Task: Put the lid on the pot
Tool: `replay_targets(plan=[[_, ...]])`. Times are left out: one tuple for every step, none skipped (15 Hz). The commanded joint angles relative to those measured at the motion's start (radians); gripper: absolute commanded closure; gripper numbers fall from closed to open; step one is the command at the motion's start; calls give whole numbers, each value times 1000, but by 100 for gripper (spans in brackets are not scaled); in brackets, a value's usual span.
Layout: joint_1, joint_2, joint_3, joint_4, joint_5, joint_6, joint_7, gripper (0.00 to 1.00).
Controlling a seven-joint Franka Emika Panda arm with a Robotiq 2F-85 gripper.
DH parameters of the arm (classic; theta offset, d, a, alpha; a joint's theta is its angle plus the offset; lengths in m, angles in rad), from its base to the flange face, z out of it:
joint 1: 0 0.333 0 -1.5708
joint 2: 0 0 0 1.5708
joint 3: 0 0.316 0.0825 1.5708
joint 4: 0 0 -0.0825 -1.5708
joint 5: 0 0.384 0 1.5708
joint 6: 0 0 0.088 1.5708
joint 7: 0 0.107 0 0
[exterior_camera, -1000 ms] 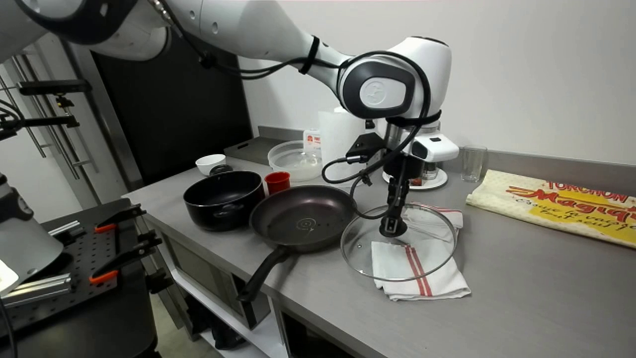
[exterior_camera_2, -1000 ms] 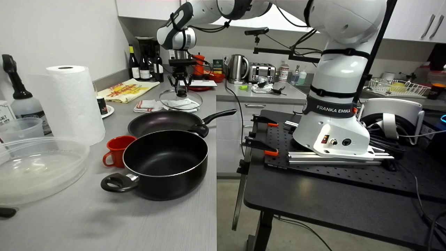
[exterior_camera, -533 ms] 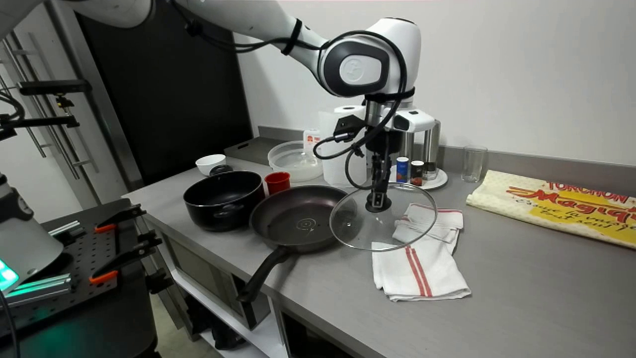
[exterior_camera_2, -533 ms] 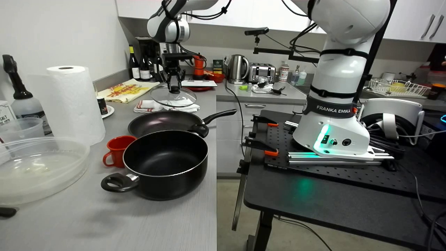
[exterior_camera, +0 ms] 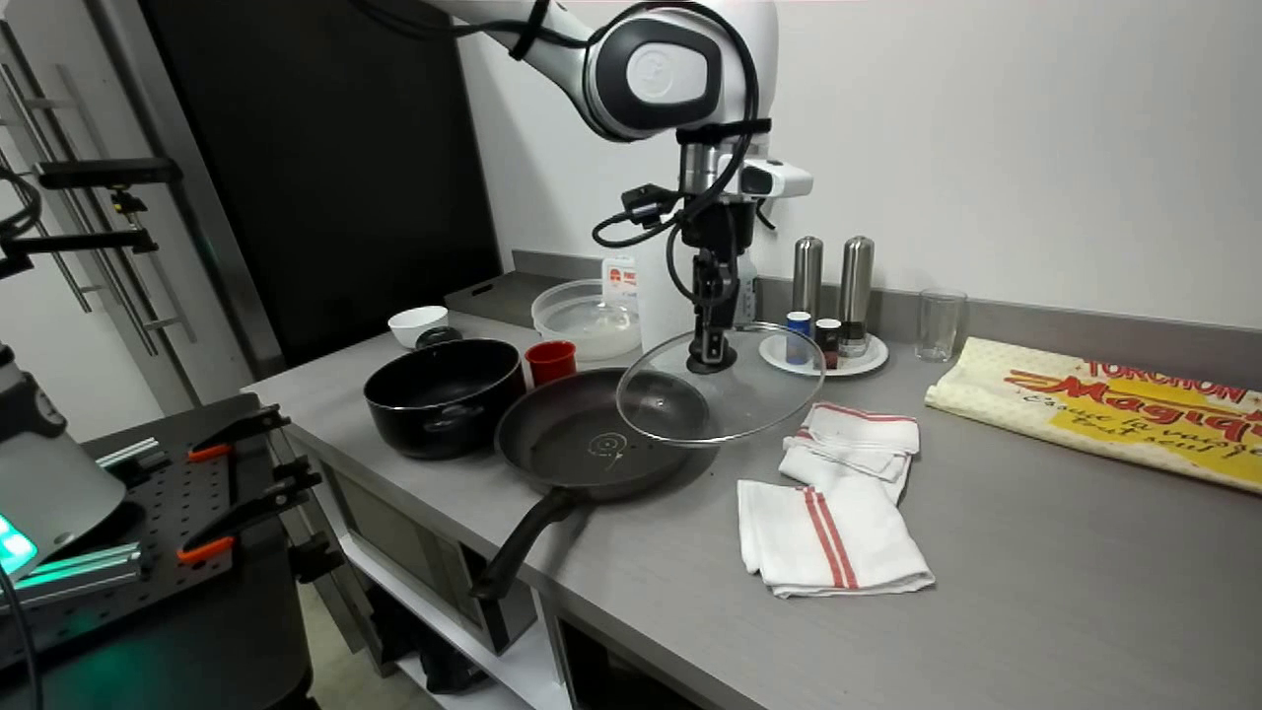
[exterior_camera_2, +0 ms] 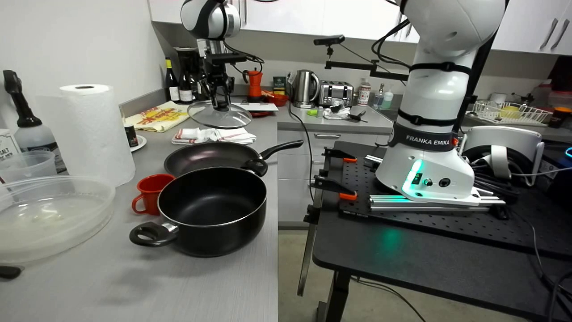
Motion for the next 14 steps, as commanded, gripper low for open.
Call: replay_targets(plan=[[41,-126,9,-133,-61,10,-47,75],[52,-139,14,-147,-76,3,-58,75],[64,-152,15,-161,-91,5,-58,75],[78,-164,19,-176,-106,3,-60,75],[90,-172,23,-185,-121,2,-61,75],[106,-181,27,-199,-139,1,-58,75],[119,-188,32,-210,-153,2,-57,75],[135,-195,36,-224,-171,2,-55,75],[149,-199,41,-233,-186,0,-54,75],[164,-203,45,-244,-203,1,-50,75],[179,-207,50,-256,-219,2,-49,75],[192,-211,54,-268,-235,3,-48,75],[205,-214,57,-280,-251,6,-47,75],[216,-218,60,-292,-265,7,-49,75]])
